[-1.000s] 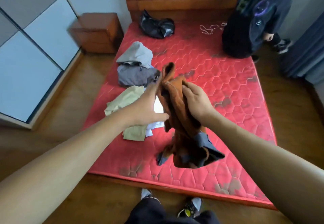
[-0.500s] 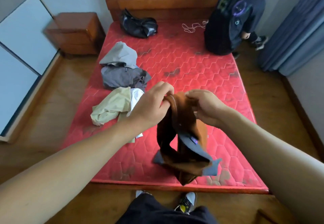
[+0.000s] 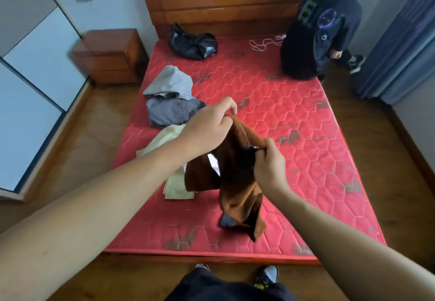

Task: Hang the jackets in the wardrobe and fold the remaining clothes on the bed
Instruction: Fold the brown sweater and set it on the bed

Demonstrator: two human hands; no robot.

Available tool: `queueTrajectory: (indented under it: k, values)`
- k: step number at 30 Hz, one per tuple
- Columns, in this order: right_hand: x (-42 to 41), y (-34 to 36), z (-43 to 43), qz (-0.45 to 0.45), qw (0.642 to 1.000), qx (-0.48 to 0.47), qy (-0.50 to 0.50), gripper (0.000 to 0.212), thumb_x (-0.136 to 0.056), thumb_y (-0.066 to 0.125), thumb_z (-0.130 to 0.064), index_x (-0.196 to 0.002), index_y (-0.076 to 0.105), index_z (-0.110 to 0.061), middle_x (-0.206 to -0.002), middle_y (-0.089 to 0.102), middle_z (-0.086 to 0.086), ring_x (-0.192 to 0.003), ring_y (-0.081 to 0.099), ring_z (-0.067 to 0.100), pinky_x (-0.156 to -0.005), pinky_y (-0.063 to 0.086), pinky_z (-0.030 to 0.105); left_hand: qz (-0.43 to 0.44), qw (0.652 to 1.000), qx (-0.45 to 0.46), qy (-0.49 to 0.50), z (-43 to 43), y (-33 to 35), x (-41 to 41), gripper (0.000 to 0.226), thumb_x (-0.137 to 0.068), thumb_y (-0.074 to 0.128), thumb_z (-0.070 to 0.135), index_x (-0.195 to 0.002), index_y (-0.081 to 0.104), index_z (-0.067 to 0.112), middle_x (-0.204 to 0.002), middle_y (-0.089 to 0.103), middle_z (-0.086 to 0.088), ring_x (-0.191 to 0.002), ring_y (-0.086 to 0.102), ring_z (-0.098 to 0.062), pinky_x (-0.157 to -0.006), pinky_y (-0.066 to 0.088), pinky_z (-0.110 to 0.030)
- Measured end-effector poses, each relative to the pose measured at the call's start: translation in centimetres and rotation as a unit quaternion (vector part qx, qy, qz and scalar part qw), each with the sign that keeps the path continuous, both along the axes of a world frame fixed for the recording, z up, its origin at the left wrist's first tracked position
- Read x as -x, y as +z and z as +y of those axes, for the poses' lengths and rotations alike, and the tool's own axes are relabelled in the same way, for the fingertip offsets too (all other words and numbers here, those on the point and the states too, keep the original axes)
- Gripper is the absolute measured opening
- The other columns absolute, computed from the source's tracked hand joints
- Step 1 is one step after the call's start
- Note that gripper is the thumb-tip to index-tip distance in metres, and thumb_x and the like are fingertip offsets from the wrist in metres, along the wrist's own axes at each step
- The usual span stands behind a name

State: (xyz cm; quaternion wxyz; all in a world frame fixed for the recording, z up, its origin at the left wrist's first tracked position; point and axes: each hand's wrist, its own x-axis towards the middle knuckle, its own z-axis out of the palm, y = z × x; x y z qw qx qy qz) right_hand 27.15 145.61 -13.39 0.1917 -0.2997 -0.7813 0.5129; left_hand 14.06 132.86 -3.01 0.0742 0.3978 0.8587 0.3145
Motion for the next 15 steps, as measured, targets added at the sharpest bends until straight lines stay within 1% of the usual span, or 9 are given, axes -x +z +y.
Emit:
queueTrajectory:
  k: [2,4,6,8,9,11,12,14,15]
  values:
    - [1.4,1.7,0.9,-0.002,1.0,0.009,0.004,0.018,-0.094,0.041,-0.007,-0.092,0.052,-0.02,-0.076,0.058,-0.01,-0.065,0.052,0.001,-0.062,0.036,0.033,0.073,0.987,0.14,-0.032,-2.4,0.1,1.9,0.037,-0.088,0.051,0.039,-0.124,0.045,0.041,-0.101,0.058,0.004,-0.084,0.061,-0.019,-0.074,0.054,-0.043]
    - [3.3,4.1,0.9,0.004,0.999,-0.009,0.045,0.019,-0.094,0.04,-0.009,-0.088,0.05,-0.024,-0.074,0.057,-0.009,-0.064,0.05,0.002,-0.061,0.037,0.032,0.113,0.971,0.207,-0.039,-3.8,-0.1,2.5,0.069,-0.084,0.061,0.059,-0.144,0.027,0.052,-0.117,0.052,0.007,-0.095,0.06,-0.018,-0.075,0.055,-0.043]
    - [5.1,6.5,0.1,0.027,0.996,-0.025,0.082,0.02,-0.092,0.041,-0.011,-0.087,0.051,-0.027,-0.077,0.059,-0.009,-0.069,0.053,0.002,-0.063,0.04,0.03,0.116,0.98,0.157,-0.049,-3.9,-0.1,2.0,0.069,-0.086,0.064,0.055,-0.146,0.031,0.048,-0.118,0.057,0.004,-0.099,0.063,-0.022,-0.075,0.055,-0.044]
    - [6.1,7.8,-0.2,0.05,0.992,-0.052,0.102,0.013,-0.09,0.046,-0.019,-0.098,0.054,-0.027,-0.081,0.064,-0.01,-0.075,0.059,0.004,-0.066,0.044,0.028,0.113,0.992,0.042,-0.048,-3.5,0.1,1.9,0.04,-0.089,0.058,0.025,-0.129,0.054,0.029,-0.1,0.065,-0.001,-0.094,0.066,-0.031,-0.073,0.053,-0.046]
    - [6.1,8.0,-0.2,0.059,0.989,-0.075,0.111,0.015,-0.089,0.05,-0.028,-0.104,0.052,-0.028,-0.08,0.065,-0.013,-0.073,0.06,0.003,-0.063,0.043,0.025,0.101,0.995,-0.007,-0.024,-3.3,0.6,2.1,0.034,-0.085,0.053,0.012,-0.117,0.06,0.022,-0.091,0.067,-0.004,-0.09,0.066,-0.035,-0.073,0.052,-0.046]
    - [5.2,7.7,0.2,0.053,0.97,-0.188,0.146,0.043,-0.084,0.062,-0.048,-0.119,0.044,-0.031,-0.084,0.063,-0.021,-0.067,0.058,0.0,-0.061,0.043,0.022,0.068,0.995,-0.065,0.02,-3.4,1.6,2.8,0.038,-0.076,0.044,0.004,-0.106,0.064,0.016,-0.084,0.069,-0.007,-0.087,0.066,-0.034,-0.077,0.052,-0.047]
    - [4.4,6.7,0.4,0.027,0.95,-0.264,0.162,0.06,-0.079,0.067,-0.052,-0.128,0.039,-0.03,-0.094,0.062,-0.019,-0.075,0.061,0.005,-0.064,0.046,0.027,0.056,0.996,-0.074,0.018,-3.3,2.0,2.9,0.039,-0.074,0.042,0.003,-0.103,0.065,0.015,-0.083,0.069,-0.007,-0.085,0.065,-0.033,-0.078,0.052,-0.047]
    - [2.6,3.9,0.8,-0.06,0.905,-0.388,0.163,0.077,-0.072,0.072,-0.038,-0.138,0.033,-0.022,-0.113,0.059,0.001,-0.096,0.063,0.03,-0.076,0.049,0.04,0.041,0.996,-0.076,-0.003,-3.2,2.6,2.5,0.038,-0.072,0.04,0.003,-0.098,0.063,0.017,-0.079,0.066,-0.005,-0.082,0.063,-0.03,-0.077,0.051,-0.047]
    - [1.7,2.5,0.9,-0.108,0.898,-0.399,0.149,0.076,-0.07,0.07,-0.026,-0.136,0.034,-0.019,-0.114,0.057,0.007,-0.1,0.061,0.037,-0.079,0.049,0.044,0.029,0.996,-0.089,-0.008,-3.1,2.8,2.1,0.036,-0.072,0.041,0.003,-0.096,0.063,0.018,-0.078,0.066,-0.003,-0.081,0.062,-0.028,-0.077,0.05,-0.046]
